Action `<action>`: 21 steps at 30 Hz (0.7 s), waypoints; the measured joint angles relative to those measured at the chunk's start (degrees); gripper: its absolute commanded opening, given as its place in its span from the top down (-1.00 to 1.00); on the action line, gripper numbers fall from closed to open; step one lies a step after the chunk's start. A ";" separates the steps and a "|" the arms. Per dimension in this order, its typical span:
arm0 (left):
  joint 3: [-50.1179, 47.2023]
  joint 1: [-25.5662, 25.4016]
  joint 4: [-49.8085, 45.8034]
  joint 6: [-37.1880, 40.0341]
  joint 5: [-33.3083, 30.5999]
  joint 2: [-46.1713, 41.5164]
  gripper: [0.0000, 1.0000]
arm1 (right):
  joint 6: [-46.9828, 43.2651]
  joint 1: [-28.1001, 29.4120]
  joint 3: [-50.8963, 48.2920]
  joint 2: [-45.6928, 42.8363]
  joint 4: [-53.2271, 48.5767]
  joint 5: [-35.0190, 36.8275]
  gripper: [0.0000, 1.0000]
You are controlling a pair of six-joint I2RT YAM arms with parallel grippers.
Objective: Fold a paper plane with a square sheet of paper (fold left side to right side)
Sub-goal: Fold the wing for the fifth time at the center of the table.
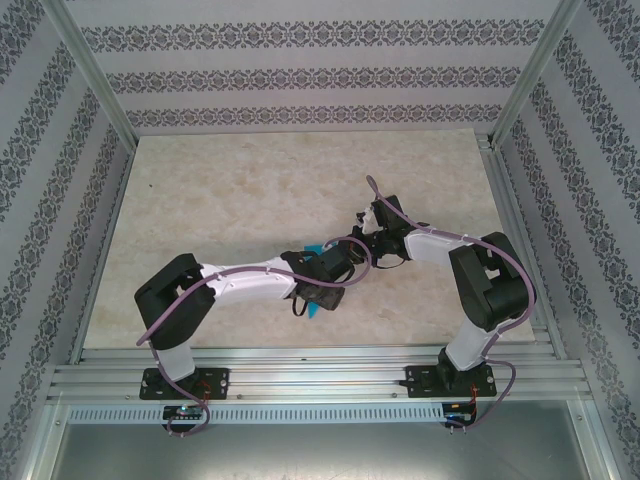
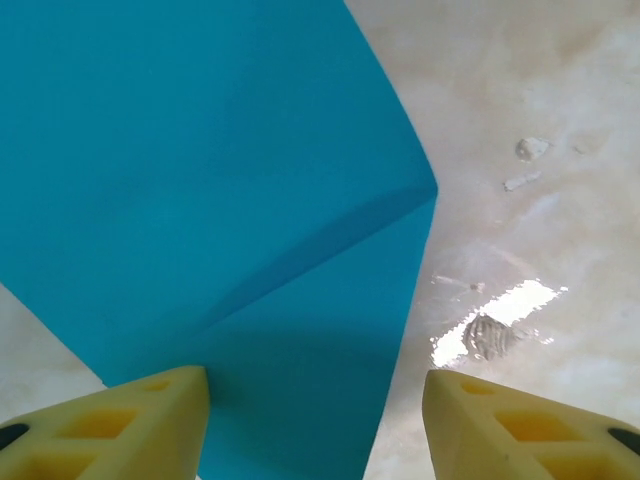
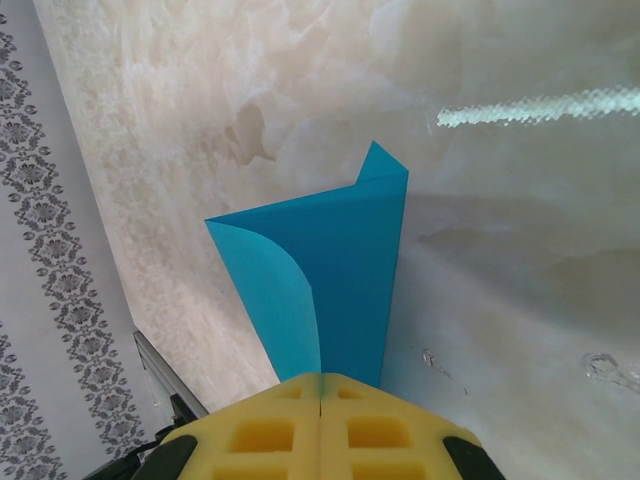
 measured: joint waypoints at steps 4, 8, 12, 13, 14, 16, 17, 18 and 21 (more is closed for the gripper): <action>0.07 -0.39 -0.74 -0.44 -1.86 1.29 -0.08 | 0.00 0.37 0.13 0.13 -0.22 0.15 1.00; 0.09 -0.68 -1.75 -0.72 -3.37 2.84 0.02 | 0.00 0.37 0.13 0.28 -0.63 0.31 1.00; 0.57 -1.53 -2.16 -1.18 -4.15 3.67 0.09 | 0.00 0.37 0.13 0.42 -1.14 0.66 1.00; 0.81 -1.75 -2.29 -1.29 -4.35 3.72 0.09 | -0.02 0.37 0.13 0.42 -1.25 0.85 1.00; 0.94 -1.88 -2.38 -1.33 -4.61 3.74 0.09 | -0.02 0.37 0.13 0.42 -1.38 1.01 1.00; 1.27 -2.14 -2.86 -1.49 -4.87 3.76 0.05 | -0.04 0.37 0.13 0.52 -1.57 1.40 1.00; 1.51 -2.23 -3.15 -1.51 -5.01 3.78 0.02 | -0.04 0.37 0.13 0.63 -1.66 1.49 1.00; 1.79 -2.32 -3.45 -1.51 -5.09 3.78 -0.01 | -0.04 0.37 0.13 0.76 -1.84 1.62 1.00; 3.21 -2.93 -4.90 -1.68 -5.79 3.78 -0.05 | -0.09 0.37 0.13 1.42 -1.86 1.97 1.00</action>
